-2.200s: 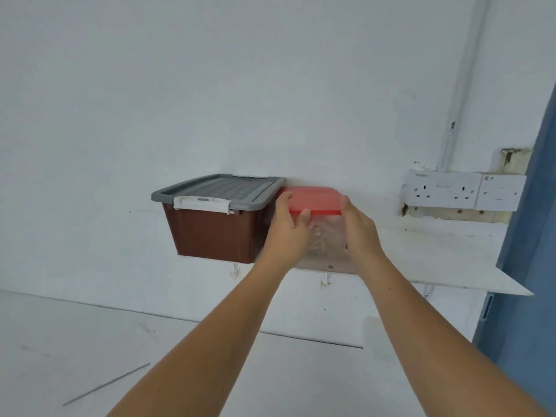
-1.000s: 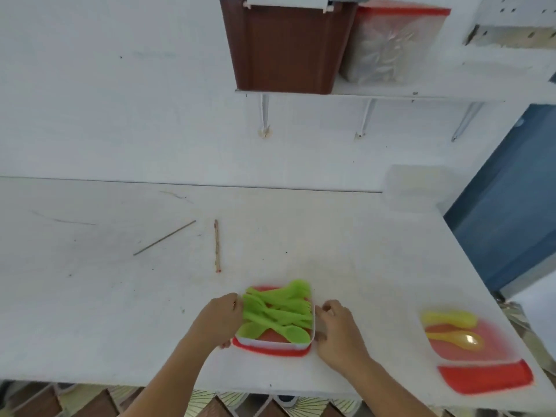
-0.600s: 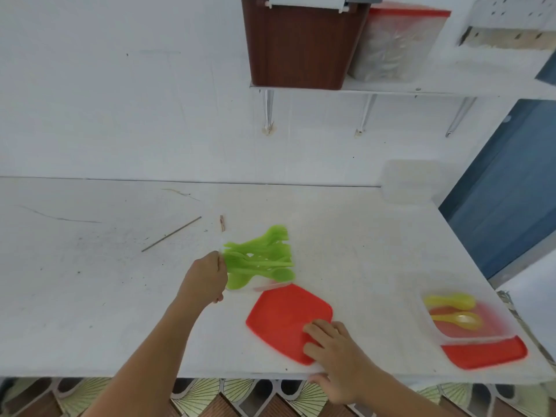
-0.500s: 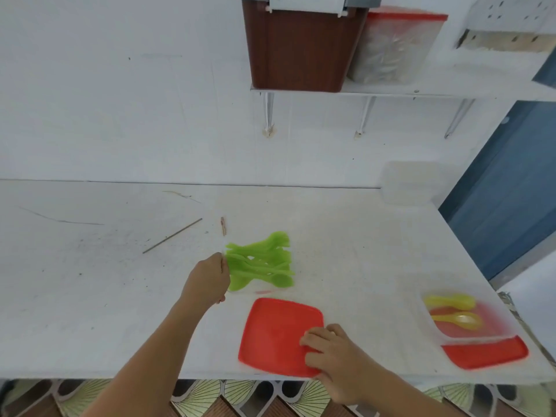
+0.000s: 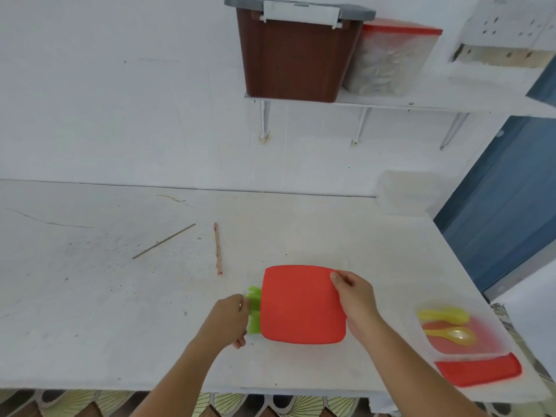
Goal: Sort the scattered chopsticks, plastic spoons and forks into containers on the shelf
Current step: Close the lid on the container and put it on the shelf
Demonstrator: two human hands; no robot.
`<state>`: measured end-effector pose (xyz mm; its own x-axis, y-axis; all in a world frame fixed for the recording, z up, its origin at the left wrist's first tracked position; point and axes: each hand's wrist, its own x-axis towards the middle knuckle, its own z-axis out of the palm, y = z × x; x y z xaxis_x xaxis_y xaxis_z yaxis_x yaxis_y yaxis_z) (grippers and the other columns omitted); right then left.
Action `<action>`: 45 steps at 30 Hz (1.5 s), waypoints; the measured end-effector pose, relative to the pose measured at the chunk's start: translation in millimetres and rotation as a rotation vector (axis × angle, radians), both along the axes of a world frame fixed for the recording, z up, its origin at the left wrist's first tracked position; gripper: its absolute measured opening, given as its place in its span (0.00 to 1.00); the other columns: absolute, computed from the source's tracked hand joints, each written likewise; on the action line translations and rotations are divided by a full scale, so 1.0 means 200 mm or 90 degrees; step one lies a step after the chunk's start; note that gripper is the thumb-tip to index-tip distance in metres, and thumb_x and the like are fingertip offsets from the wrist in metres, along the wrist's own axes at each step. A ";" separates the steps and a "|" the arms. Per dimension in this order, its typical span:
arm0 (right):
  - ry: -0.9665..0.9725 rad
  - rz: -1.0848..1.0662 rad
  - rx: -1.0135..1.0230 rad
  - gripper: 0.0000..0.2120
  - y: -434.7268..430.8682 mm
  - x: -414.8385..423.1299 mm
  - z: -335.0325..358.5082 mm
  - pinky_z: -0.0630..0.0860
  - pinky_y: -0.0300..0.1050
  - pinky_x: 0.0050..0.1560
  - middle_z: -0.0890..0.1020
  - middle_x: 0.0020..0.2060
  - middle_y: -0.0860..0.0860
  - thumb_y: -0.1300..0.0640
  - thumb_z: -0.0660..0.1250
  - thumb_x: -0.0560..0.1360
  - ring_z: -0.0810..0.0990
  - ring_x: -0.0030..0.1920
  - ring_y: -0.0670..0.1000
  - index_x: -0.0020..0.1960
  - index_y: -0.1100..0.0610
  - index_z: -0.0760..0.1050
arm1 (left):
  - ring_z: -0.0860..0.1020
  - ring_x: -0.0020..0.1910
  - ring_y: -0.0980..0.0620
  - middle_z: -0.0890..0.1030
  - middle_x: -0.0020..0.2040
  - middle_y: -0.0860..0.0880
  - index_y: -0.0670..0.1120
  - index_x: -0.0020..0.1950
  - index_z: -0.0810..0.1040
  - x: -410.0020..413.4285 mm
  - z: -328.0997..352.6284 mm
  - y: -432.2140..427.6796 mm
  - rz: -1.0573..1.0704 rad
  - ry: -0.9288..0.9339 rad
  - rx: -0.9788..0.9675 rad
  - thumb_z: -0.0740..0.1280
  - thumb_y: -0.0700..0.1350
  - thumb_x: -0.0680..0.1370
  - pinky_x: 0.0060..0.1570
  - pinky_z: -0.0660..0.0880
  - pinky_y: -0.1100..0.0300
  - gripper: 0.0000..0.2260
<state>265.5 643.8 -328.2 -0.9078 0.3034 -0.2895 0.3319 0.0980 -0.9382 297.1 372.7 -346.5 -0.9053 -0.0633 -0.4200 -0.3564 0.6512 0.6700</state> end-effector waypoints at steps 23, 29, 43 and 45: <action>-0.050 0.125 0.191 0.10 -0.33 -0.20 -0.05 0.67 0.29 0.28 0.75 0.47 0.51 0.64 0.61 0.76 0.76 0.33 0.39 0.52 0.52 0.75 | 0.81 0.43 0.61 0.84 0.46 0.57 0.51 0.60 0.83 0.09 0.03 0.07 0.263 0.181 0.062 0.73 0.49 0.79 0.39 0.71 0.71 0.10; -0.023 0.148 0.283 0.22 -0.28 -0.15 -0.10 0.69 0.40 0.59 0.70 0.60 0.50 0.57 0.62 0.83 0.74 0.57 0.49 0.77 0.58 0.69 | 0.80 0.42 0.61 0.84 0.46 0.58 0.51 0.60 0.84 0.09 0.03 0.07 0.259 0.181 0.058 0.74 0.47 0.78 0.39 0.71 0.71 0.10; 0.086 0.178 0.432 0.23 -0.31 -0.05 -0.23 0.65 0.40 0.58 0.65 0.55 0.47 0.57 0.59 0.85 0.68 0.55 0.51 0.79 0.61 0.65 | 0.81 0.44 0.64 0.84 0.48 0.60 0.52 0.62 0.84 0.09 0.02 0.05 0.268 0.208 0.047 0.74 0.45 0.79 0.36 0.72 0.77 0.12; 0.088 0.174 0.434 0.23 -0.31 -0.03 -0.23 0.65 0.41 0.58 0.66 0.55 0.48 0.57 0.60 0.85 0.68 0.55 0.51 0.79 0.62 0.66 | 0.81 0.44 0.64 0.84 0.48 0.60 0.53 0.62 0.84 0.09 0.02 0.05 0.272 0.208 0.057 0.73 0.46 0.79 0.36 0.72 0.77 0.12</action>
<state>258.7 581.2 -373.8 -0.9910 0.1334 0.0051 0.0955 0.7350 -0.6713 315.7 381.7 -343.4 -0.8912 -0.4308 -0.1420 -0.3406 0.4289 0.8367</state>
